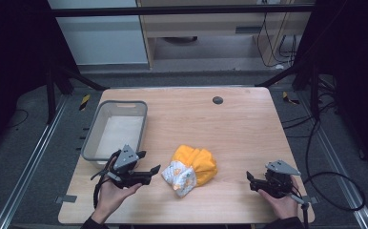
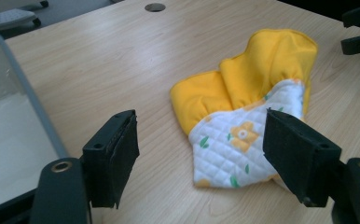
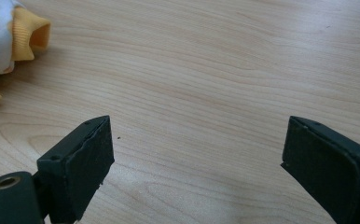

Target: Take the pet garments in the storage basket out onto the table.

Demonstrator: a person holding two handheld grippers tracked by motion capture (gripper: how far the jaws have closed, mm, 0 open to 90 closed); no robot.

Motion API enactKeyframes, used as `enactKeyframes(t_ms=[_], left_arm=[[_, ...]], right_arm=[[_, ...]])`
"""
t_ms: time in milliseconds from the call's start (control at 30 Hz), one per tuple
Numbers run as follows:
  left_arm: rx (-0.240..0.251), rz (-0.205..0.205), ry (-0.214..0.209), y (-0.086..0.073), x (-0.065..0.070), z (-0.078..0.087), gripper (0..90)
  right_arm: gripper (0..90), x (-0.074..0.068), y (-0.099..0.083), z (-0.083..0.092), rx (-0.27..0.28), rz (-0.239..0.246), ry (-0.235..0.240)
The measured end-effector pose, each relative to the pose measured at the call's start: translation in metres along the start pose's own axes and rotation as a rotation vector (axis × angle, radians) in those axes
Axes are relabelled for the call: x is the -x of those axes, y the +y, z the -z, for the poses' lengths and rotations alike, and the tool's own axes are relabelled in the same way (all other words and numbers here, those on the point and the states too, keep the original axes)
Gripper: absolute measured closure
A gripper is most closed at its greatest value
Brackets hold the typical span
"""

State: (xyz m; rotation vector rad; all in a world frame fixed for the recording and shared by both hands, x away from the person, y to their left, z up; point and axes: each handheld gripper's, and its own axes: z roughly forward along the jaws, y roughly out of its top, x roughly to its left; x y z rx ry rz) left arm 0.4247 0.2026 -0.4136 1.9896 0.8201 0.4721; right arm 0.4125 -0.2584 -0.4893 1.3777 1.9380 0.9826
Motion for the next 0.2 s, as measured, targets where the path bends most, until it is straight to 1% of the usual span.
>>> enactKeyframes(t_ms=[200], left_arm=[[0.031,0.026,0.026,-0.012,-0.005,0.014,26.7]], right_arm=[[8.1,0.0,0.0,0.0,-0.006,-0.007,0.001]])
